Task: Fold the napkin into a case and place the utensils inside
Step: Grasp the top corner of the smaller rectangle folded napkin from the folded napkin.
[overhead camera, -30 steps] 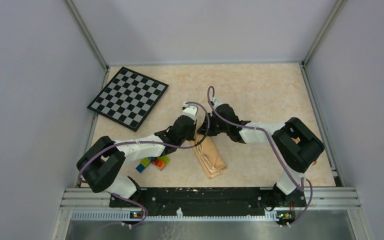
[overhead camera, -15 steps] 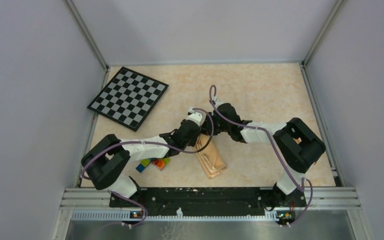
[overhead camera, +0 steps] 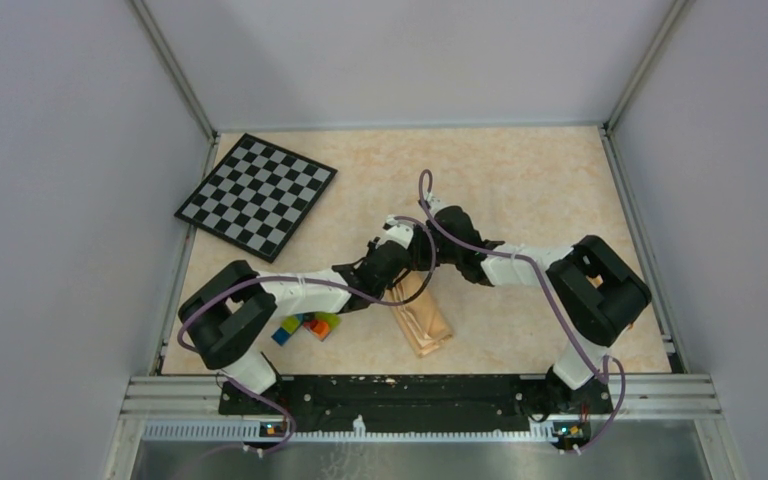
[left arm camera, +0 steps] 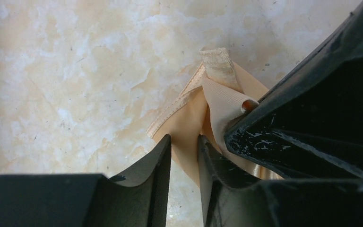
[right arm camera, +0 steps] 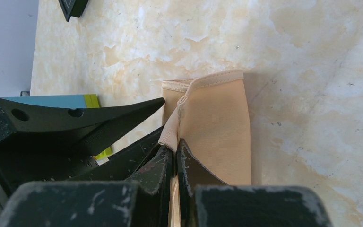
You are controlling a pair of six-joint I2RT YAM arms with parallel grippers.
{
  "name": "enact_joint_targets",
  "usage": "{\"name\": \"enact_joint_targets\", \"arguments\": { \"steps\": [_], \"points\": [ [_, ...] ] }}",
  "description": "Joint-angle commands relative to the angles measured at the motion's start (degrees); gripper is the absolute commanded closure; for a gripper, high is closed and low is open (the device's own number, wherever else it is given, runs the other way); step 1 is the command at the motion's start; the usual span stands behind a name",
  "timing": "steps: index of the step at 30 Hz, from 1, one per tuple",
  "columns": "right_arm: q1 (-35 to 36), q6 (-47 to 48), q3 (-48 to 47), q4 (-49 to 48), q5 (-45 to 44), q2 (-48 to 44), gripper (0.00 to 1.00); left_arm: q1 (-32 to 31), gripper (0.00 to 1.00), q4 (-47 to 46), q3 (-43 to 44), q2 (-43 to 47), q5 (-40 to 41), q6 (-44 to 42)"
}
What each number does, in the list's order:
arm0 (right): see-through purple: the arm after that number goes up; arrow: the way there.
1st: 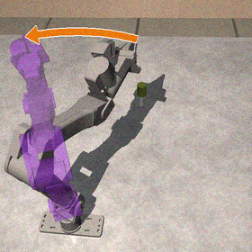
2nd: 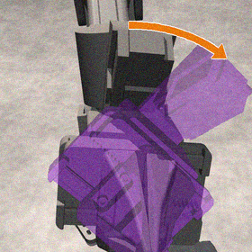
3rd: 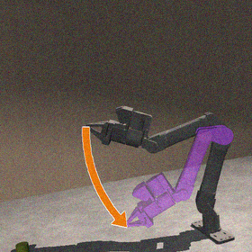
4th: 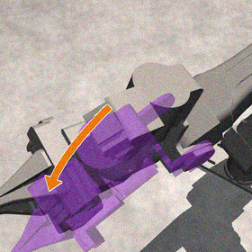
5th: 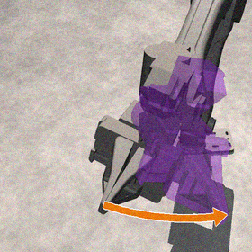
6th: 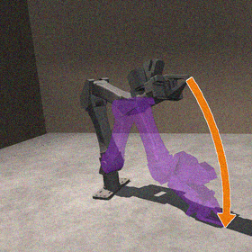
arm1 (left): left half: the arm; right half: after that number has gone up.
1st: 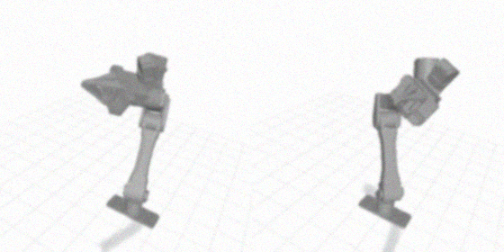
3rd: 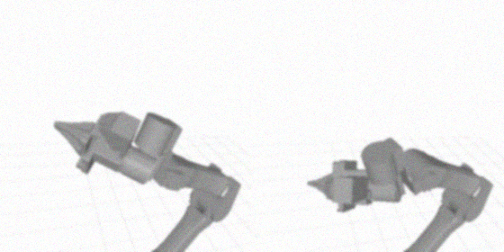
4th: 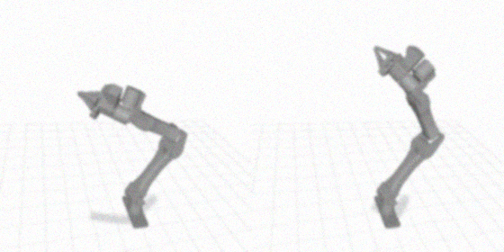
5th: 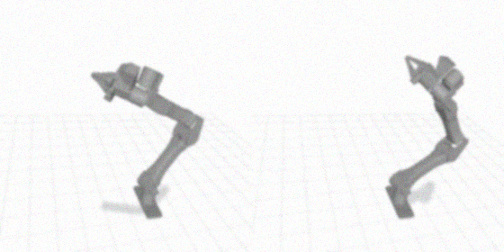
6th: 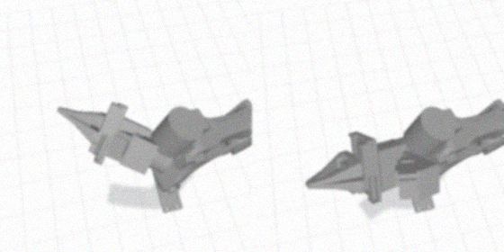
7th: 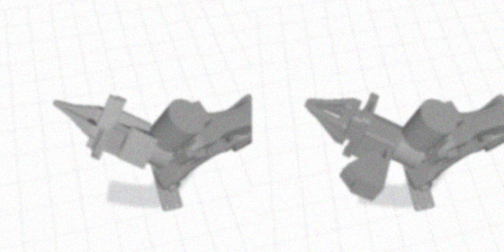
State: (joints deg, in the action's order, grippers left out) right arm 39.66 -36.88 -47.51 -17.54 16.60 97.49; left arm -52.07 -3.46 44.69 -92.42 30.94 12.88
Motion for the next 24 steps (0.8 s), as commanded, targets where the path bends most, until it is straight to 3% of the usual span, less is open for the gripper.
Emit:
{"name": "enact_joint_targets", "arguments": {
  "steps": [1, 9, 19, 24],
  "points": [
    [-0.3, 0.9, -0.8, -1.9, 0.7, -1.3, 1.00, -0.2, 0.72, -2.5, 2.0, 0.0, 2.7, -0.8],
    [0.1, 0.2, -0.7, -3.1, 1.7, 0.2, 1.00, -0.1, 1.00, -4.4, 0.4, 1.5, 2.0, 0.8],
    [3.8, -3.7, -2.5, -2.1, -2.4, 5.3, 1.00, 2.7, 1.00, -17.1, -10.6, 11.6, -8.2, 5.4],
    [4.6, -3.6, -5.8, -3.0, -0.1, 10.3, 1.00, 4.2, 1.00, -18.9, -12.0, 11.5, -10.9, 7.3]
  ]
}}
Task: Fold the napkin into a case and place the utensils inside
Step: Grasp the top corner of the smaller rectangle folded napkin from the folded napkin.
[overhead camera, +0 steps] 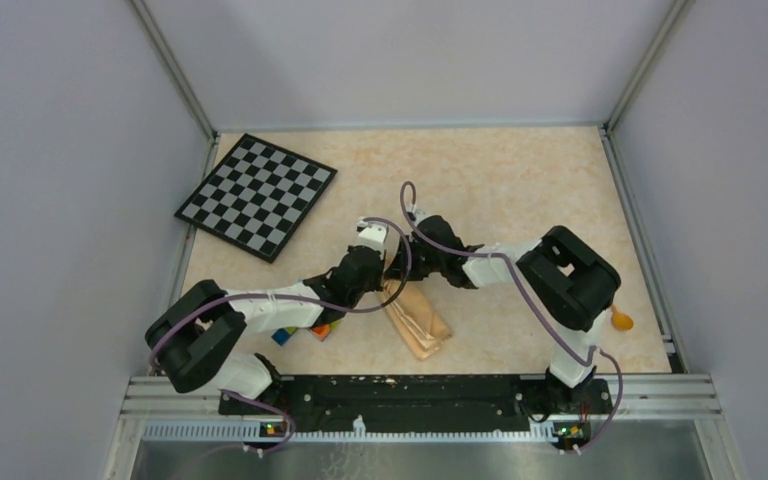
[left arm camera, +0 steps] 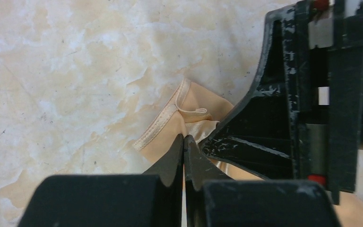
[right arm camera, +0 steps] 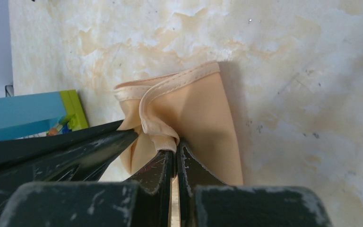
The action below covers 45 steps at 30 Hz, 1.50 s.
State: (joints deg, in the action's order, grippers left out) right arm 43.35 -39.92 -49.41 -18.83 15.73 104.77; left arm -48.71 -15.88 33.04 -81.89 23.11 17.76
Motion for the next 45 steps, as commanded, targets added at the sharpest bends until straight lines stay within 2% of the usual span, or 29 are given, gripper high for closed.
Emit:
{"name": "enact_joint_targets", "arguments": {
  "steps": [1, 3, 8, 11, 22, 25, 28, 29, 34, 38, 41, 45],
  "points": [
    [0.9, 0.2, -3.6, -1.9, 0.8, 2.6, 1.00, 0.8, 1.00, -6.1, -0.2, 0.7, -3.1, 2.6],
    [0.9, 1.2, -2.4, -2.3, 1.1, -0.2, 0.99, 0.9, 1.00, -5.3, -0.2, 0.4, -2.8, 3.0],
    [0.6, 6.6, -1.8, -0.4, 2.3, -4.6, 0.79, 1.2, 1.00, -6.2, -1.6, 0.7, -3.3, 3.4],
    [0.2, 7.8, -1.1, -0.5, 1.5, -6.3, 0.71, 1.2, 1.00, -6.1, -2.0, 0.8, -3.4, 3.5],
    [-0.1, 9.1, -4.0, 2.6, -0.3, -5.4, 0.68, 1.2, 1.00, -5.7, -1.8, 1.5, -3.7, 3.2],
    [-0.2, 8.8, -4.2, 2.5, 0.1, -4.8, 0.75, 1.2, 1.00, -6.1, -1.9, 1.4, -3.8, 3.2],
    [-0.1, 7.6, -3.9, 0.9, 1.9, -3.8, 0.98, 1.3, 1.00, -7.0, -2.2, 1.3, -4.1, 3.5],
    [-0.1, 7.0, -3.8, 0.4, 2.7, -3.4, 1.00, 1.5, 1.00, -7.4, -2.3, 1.4, -4.5, 3.7],
    [0.7, 2.0, -0.8, -5.6, 4.6, -2.0, 1.00, 2.6, 1.00, -11.6, -3.6, 1.8, -7.5, 4.7],
    [1.0, -1.2, -1.1, -10.8, 4.5, 3.2, 1.00, 3.2, 1.00, -14.8, -4.6, 1.9, -10.3, 6.1],
    [0.7, -2.5, -3.5, -10.8, 5.4, 7.3, 1.00, 3.1, 1.00, -13.7, -4.6, 1.7, -9.4, 8.0],
    [1.2, -2.1, -0.5, -11.5, 3.8, 5.3, 1.00, 3.3, 1.00, -13.0, -5.1, 2.9, -6.9, 8.7]
  ]
}}
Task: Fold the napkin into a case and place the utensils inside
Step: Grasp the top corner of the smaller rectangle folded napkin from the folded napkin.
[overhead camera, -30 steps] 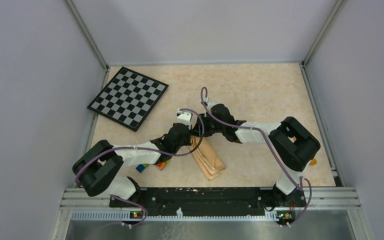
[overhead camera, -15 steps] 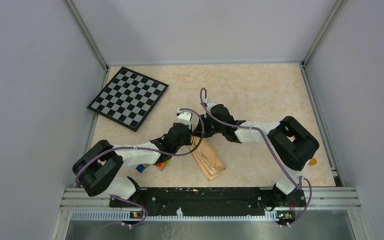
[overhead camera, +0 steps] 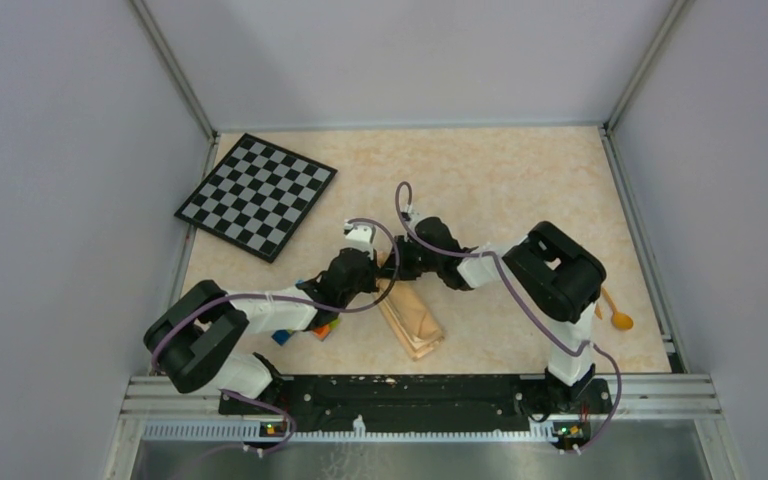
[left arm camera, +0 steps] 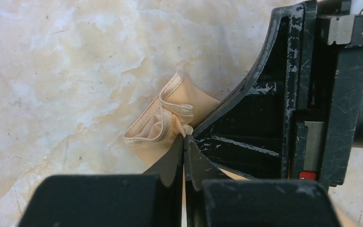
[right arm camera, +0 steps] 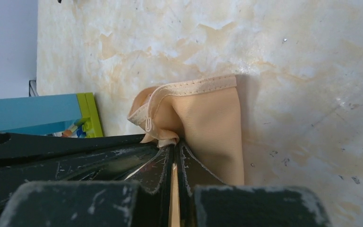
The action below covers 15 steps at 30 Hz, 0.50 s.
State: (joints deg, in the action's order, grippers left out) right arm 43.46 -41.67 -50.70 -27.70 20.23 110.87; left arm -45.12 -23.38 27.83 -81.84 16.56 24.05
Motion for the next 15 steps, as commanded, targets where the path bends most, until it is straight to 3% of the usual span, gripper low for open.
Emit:
{"name": "enact_joint_targets", "arguments": {
  "steps": [1, 8, 15],
  "points": [
    [1.1, 0.1, 1.1, -2.7, -0.3, -1.0, 1.00, -0.3, 1.00, -6.0, -0.2, 3.1, -0.2, 2.3],
    [0.1, 2.6, -2.2, -1.5, 4.5, 0.4, 1.00, -0.2, 1.00, -6.3, -0.8, 3.6, 0.2, 2.9],
    [-3.5, 5.3, 0.3, 2.0, 10.2, -8.5, 0.70, -0.2, 1.00, -5.2, -3.4, 4.0, 1.3, 5.2]
  ]
}}
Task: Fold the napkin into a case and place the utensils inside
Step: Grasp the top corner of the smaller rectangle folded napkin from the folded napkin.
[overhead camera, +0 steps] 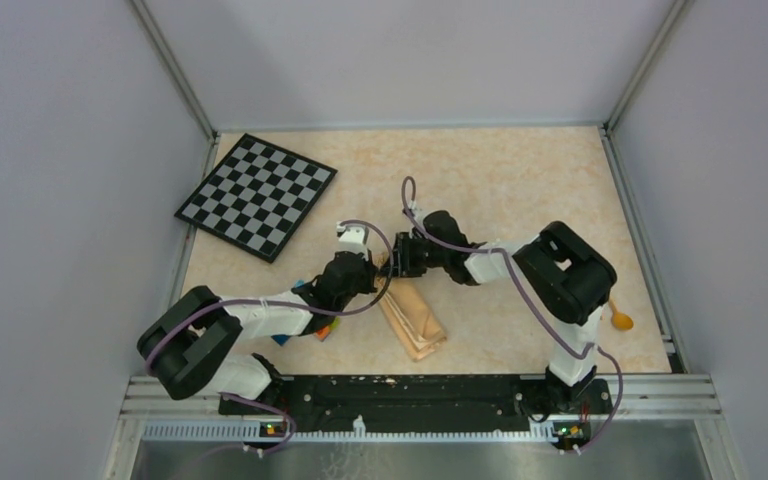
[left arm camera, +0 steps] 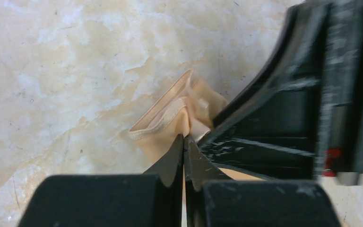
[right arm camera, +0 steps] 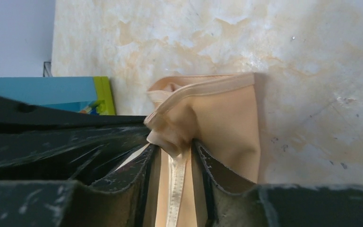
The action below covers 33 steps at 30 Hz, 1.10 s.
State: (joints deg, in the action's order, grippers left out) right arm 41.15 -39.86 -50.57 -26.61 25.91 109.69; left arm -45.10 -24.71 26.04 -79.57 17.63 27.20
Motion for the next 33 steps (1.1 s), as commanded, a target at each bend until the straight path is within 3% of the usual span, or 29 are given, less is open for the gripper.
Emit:
{"name": "enact_joint_targets", "arguments": {
  "steps": [1, 6, 16, 25, 30, 33],
  "points": [
    [-1.4, 3.9, 0.2, 1.4, 4.6, -8.3, 0.67, -0.2, 1.00, -4.0, -1.9, 1.8, 0.1, 2.1],
    [-2.1, 5.9, -0.7, 3.6, 3.5, -10.5, 0.60, -0.2, 1.00, -3.8, -2.2, 2.6, 0.0, 1.3],
    [-2.3, 5.2, -4.1, 1.7, 4.5, -4.3, 0.61, -0.2, 1.00, -4.1, -1.9, 3.1, -0.8, 0.5],
    [1.1, -1.1, -1.6, -6.3, 4.4, 1.6, 0.95, -0.1, 1.00, -6.6, -1.1, 1.6, 0.2, 1.1],
    [2.6, -8.2, -1.5, -15.8, 1.9, 9.6, 1.00, -0.2, 1.00, -9.2, -0.9, -0.2, -1.0, 2.7],
    [1.3, -7.9, 1.4, -17.2, 0.8, 6.6, 0.92, -0.2, 1.00, -8.3, -1.8, 0.0, 0.9, 4.2]
  ]
}}
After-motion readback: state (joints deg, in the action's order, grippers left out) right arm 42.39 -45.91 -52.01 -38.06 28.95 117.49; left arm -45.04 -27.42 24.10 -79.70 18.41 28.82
